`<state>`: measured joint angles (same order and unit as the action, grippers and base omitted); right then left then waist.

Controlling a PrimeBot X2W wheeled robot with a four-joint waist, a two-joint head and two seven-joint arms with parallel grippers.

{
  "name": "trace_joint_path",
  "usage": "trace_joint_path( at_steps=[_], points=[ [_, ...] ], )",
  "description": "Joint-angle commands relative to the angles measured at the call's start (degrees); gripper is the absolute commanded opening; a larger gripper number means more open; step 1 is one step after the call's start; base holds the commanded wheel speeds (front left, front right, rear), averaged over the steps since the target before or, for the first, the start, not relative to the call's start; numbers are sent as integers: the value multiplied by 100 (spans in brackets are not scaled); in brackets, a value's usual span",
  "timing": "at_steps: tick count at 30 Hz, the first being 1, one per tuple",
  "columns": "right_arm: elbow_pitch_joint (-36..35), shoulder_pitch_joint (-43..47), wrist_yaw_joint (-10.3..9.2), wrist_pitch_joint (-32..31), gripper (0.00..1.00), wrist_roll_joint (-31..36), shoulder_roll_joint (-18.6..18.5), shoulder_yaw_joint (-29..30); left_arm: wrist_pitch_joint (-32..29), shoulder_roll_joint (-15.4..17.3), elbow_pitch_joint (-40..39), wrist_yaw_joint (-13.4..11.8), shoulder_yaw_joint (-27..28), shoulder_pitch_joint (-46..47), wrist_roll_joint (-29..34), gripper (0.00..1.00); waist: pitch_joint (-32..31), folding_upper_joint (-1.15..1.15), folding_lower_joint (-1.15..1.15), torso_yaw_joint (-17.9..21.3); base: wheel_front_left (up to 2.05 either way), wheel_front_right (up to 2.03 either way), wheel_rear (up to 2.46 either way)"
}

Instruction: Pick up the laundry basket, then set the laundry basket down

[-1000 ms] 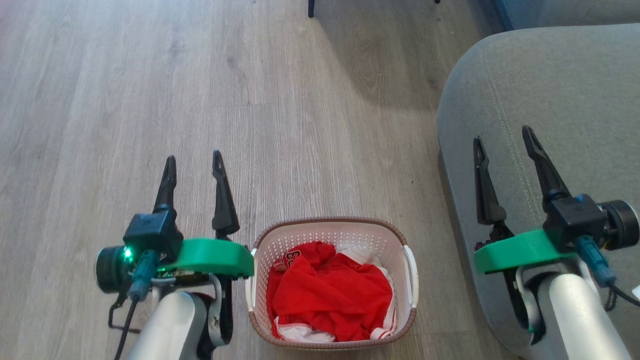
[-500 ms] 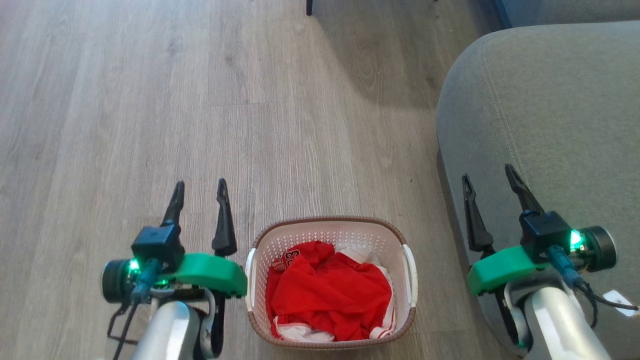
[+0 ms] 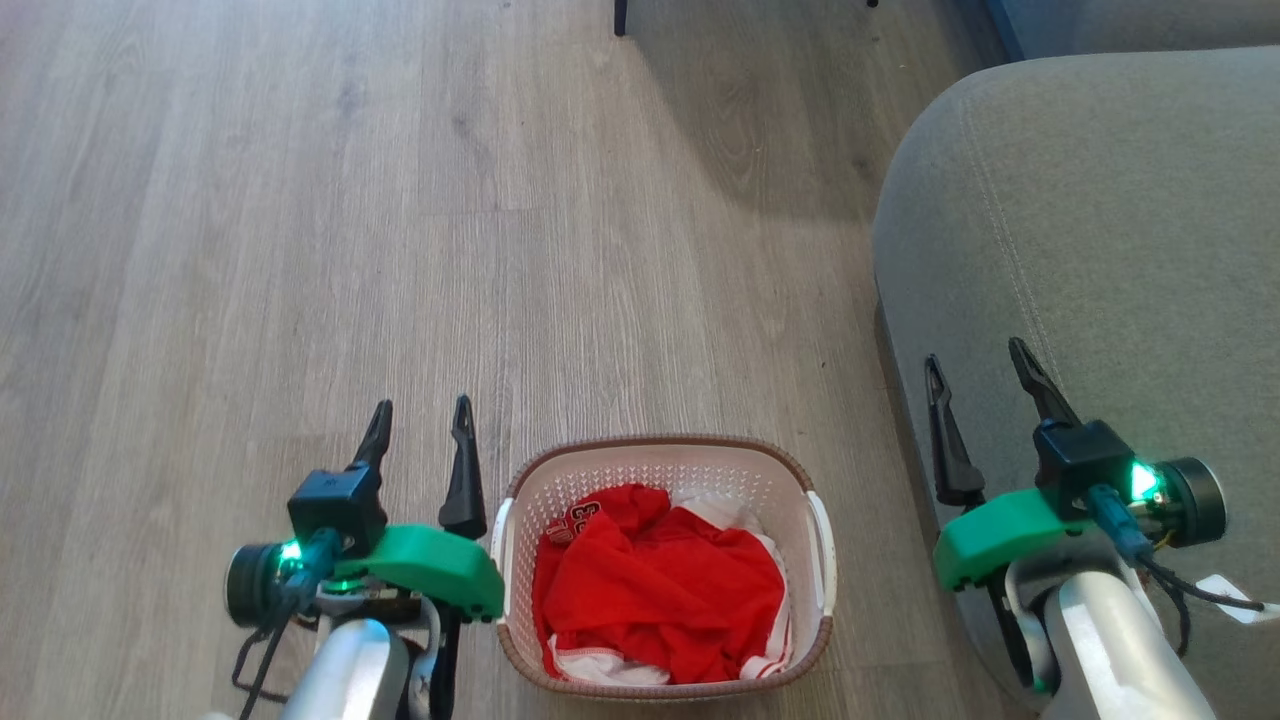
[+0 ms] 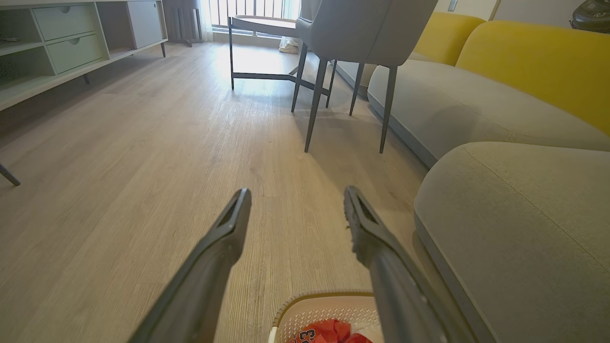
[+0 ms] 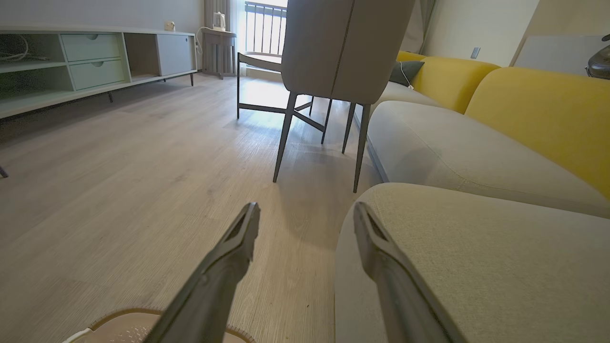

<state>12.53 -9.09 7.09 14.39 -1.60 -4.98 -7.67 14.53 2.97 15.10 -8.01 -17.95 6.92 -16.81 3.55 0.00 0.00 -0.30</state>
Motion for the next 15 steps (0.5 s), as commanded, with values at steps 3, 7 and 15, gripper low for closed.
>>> trace_joint_path(
  at_steps=[3,7,15],
  points=[
    [-107,-219,40,61,100,83,30,-95,47,-9,-148,36,168,230,-19,100,-7,0,0,-6,0,0,0],
    [-94,-227,40,61,100,32,48,-99,47,-9,-92,63,144,233,24,100,2,0,0,-4,0,0,0],
    [-1,-248,40,61,100,16,39,-102,47,-9,36,59,99,254,-38,100,102,0,0,-5,0,0,0]
  ],
)
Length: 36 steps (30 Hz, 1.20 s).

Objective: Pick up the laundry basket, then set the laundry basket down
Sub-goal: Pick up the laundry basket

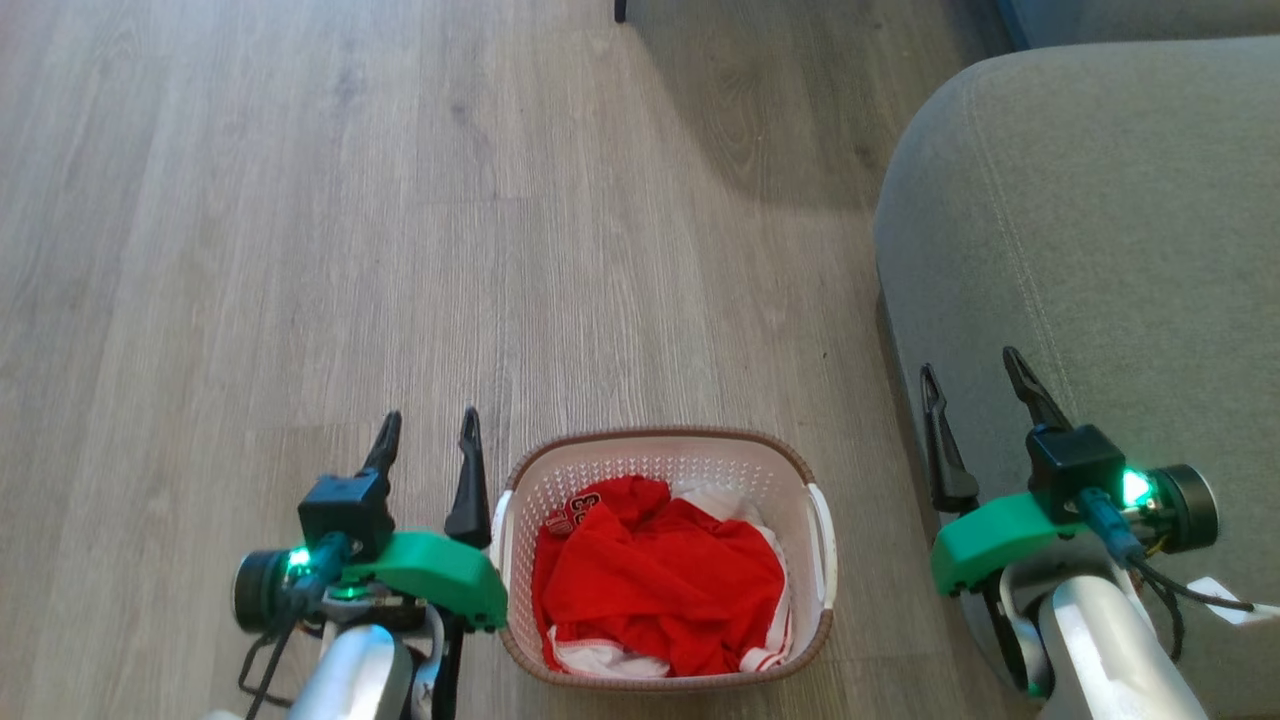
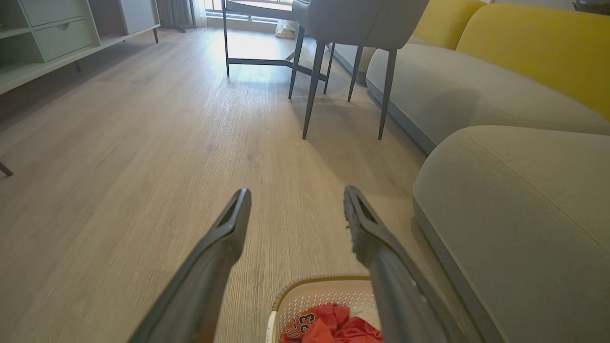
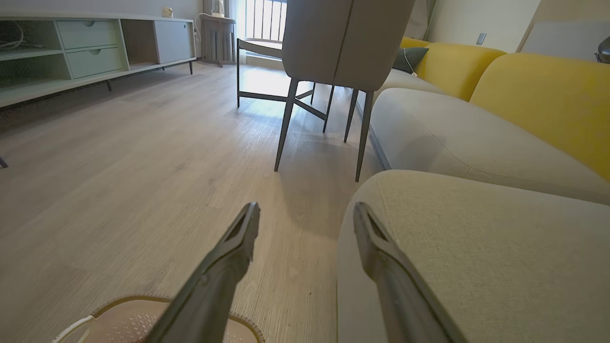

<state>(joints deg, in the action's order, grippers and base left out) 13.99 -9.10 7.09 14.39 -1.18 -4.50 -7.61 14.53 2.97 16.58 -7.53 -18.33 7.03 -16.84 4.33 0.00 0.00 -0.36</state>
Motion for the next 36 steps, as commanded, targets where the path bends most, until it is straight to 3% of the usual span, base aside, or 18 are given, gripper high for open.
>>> trace_joint_path(
  at_steps=[1,18,36],
  points=[
    [-122,-250,40,61,100,-38,-7,-106,47,-9,-65,4,130,250,-60,100,50,0,0,2,0,0,0],
    [1240,-984,40,61,100,-139,57,-165,47,-9,804,47,-87,922,-257,100,1221,0,0,70,0,0,0],
    [3289,-2439,40,61,100,-901,111,-505,47,-9,3180,209,-973,2477,-515,100,2901,0,0,3,0,0,0]
  ],
)
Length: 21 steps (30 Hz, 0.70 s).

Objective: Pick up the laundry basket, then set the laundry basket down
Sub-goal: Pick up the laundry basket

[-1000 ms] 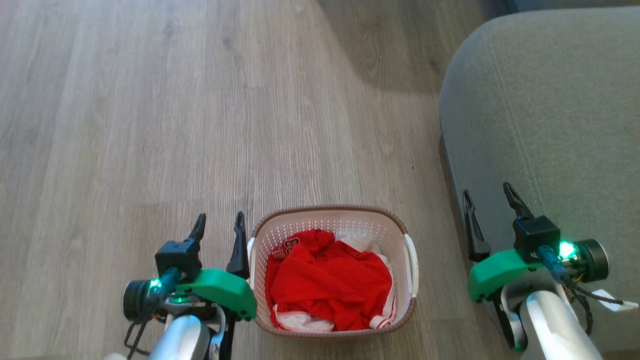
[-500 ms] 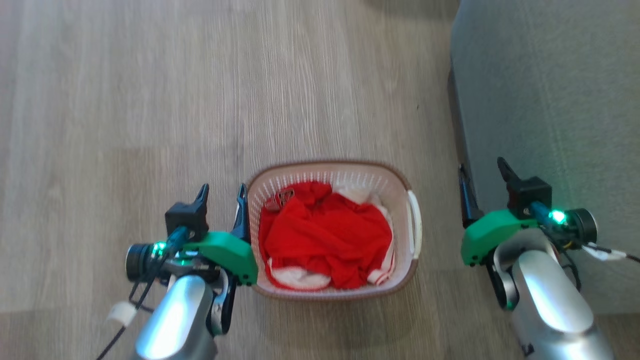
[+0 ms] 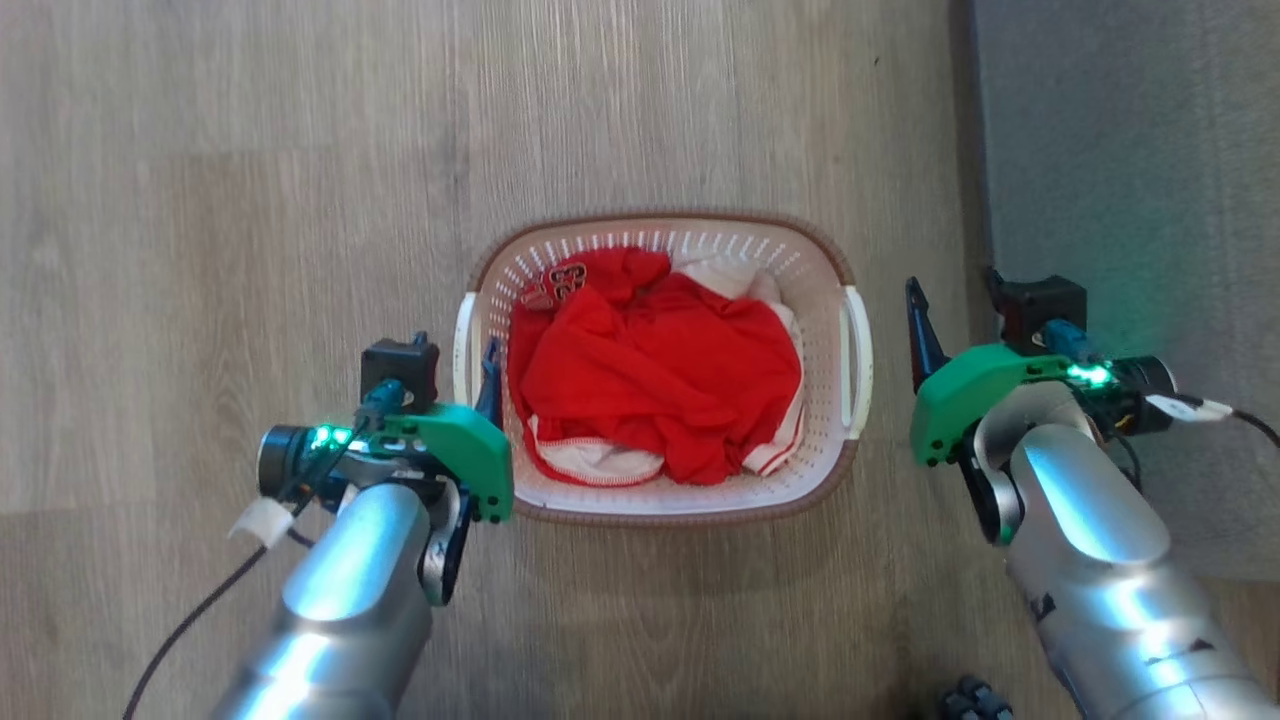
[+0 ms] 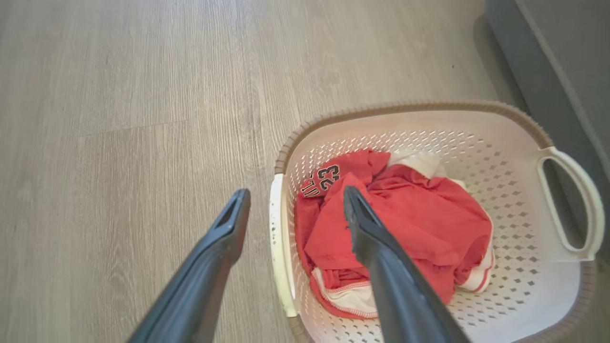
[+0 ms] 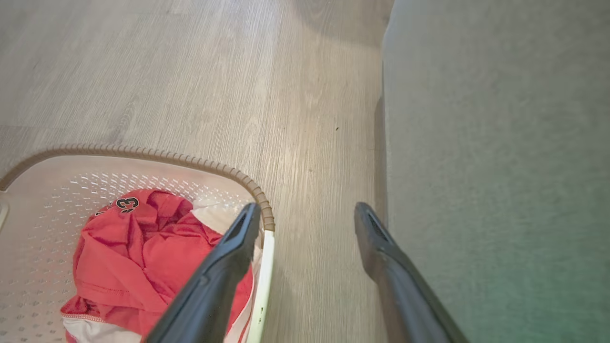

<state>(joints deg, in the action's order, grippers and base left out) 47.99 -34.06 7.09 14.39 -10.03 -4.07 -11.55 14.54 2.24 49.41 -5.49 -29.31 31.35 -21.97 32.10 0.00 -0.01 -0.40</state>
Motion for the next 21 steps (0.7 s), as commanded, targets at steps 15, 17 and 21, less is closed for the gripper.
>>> trace_joint_path(
  at_steps=[15,17,21],
  points=[
    [1213,-944,40,-181,100,-1344,116,-995,37,64,1523,228,-527,1164,-460,100,1065,0,1,82,0,0,0],
    [1171,-1024,40,-276,100,-1629,117,-1274,-16,64,1667,222,-604,1274,-630,100,1158,0,1,89,0,0,0],
    [1201,-1149,40,-374,100,-1954,118,-1561,-52,64,1751,246,-793,1413,-809,100,1269,0,1,76,0,0,0]
  ],
)
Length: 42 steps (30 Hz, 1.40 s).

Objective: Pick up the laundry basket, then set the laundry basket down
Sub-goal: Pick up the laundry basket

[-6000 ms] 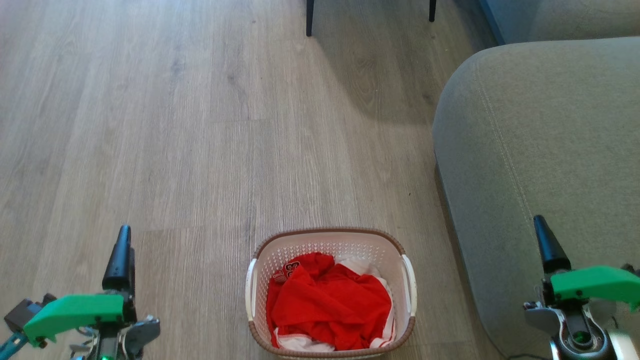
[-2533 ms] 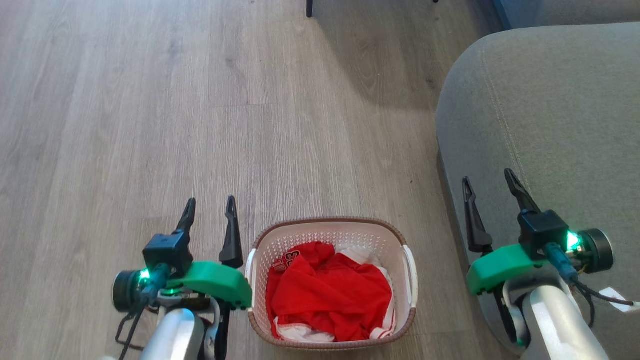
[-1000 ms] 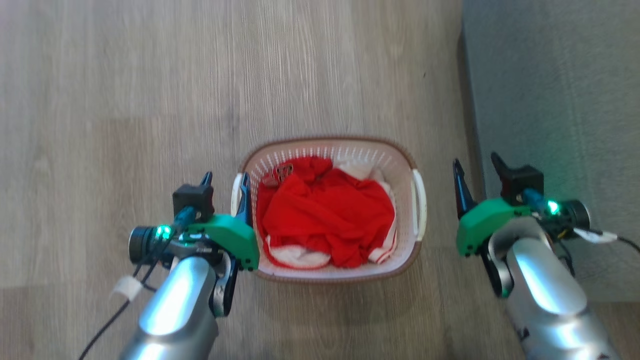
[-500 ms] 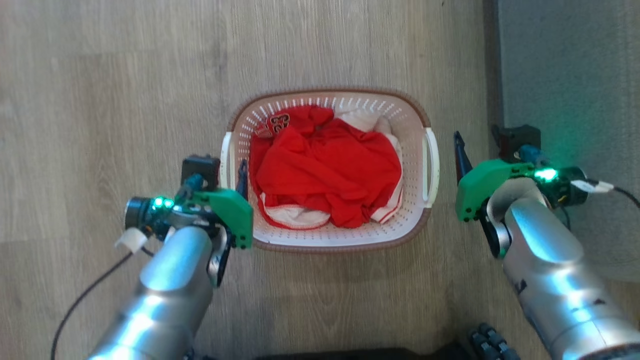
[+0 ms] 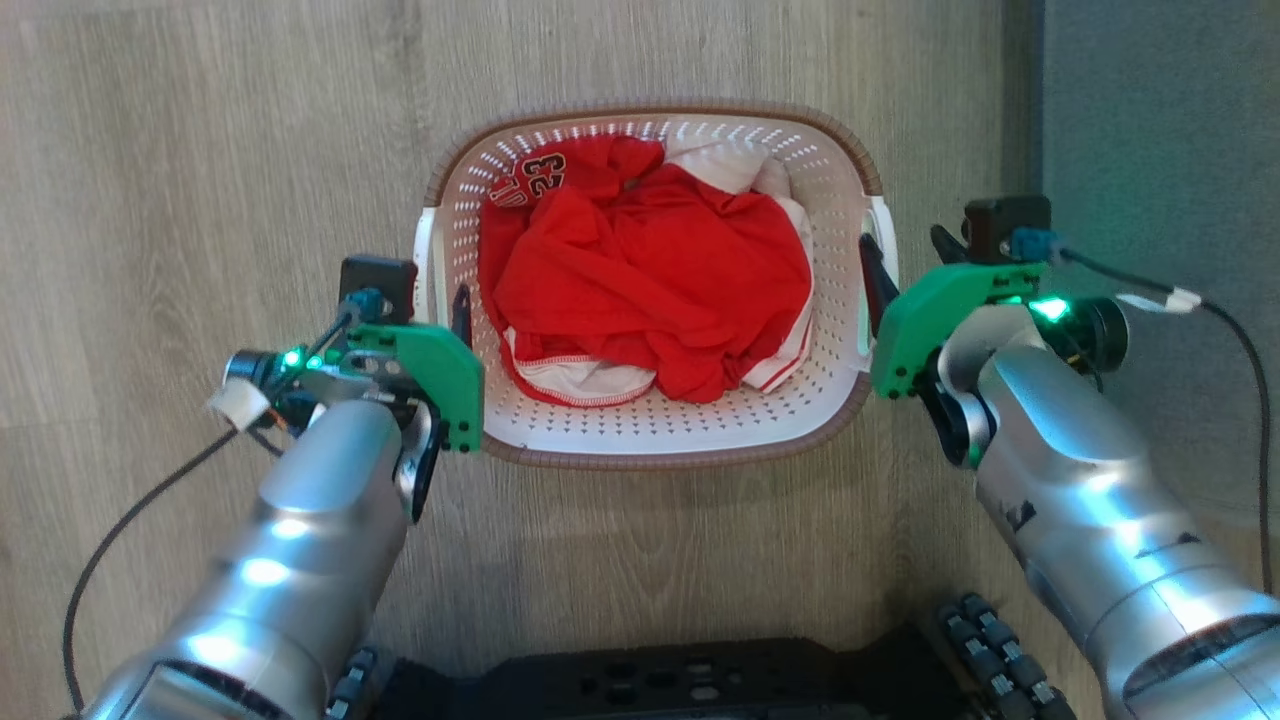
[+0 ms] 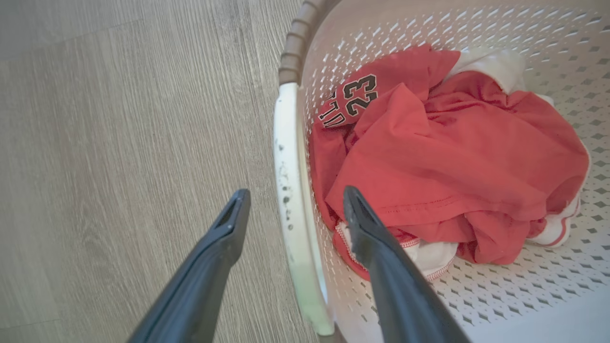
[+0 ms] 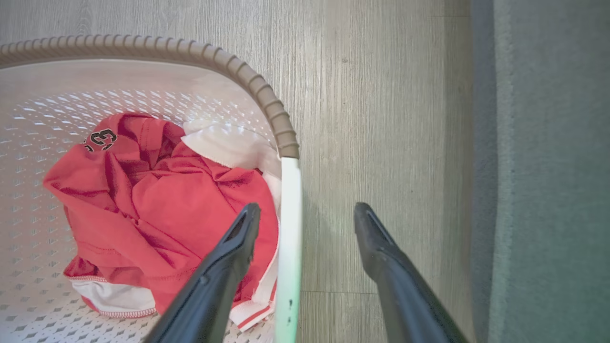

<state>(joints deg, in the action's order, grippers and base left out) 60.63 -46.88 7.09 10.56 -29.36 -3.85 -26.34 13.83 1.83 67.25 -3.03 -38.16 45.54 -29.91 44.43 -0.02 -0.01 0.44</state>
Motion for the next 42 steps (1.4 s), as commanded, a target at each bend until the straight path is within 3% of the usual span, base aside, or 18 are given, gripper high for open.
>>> trace_joint_path(
  at_steps=[1,16,25,42],
  points=[
    [-49,97,40,-24,100,-120,96,-165,1,105,-8,-9,30,32,-69,100,66,2,1,-14,0,0,0],
    [141,-390,40,-669,100,-1255,-152,-1015,-678,105,117,47,-897,524,-738,100,575,2,1,-153,0,0,0],
    [214,-566,40,-685,100,-1610,-197,-1434,-1014,105,168,192,-1199,742,-1128,100,763,2,1,-172,0,0,0],
    [294,-707,40,-633,100,-2231,-306,-2000,-1101,105,22,109,-1721,874,-1825,100,874,2,1,-224,0,0,0]
  ],
)
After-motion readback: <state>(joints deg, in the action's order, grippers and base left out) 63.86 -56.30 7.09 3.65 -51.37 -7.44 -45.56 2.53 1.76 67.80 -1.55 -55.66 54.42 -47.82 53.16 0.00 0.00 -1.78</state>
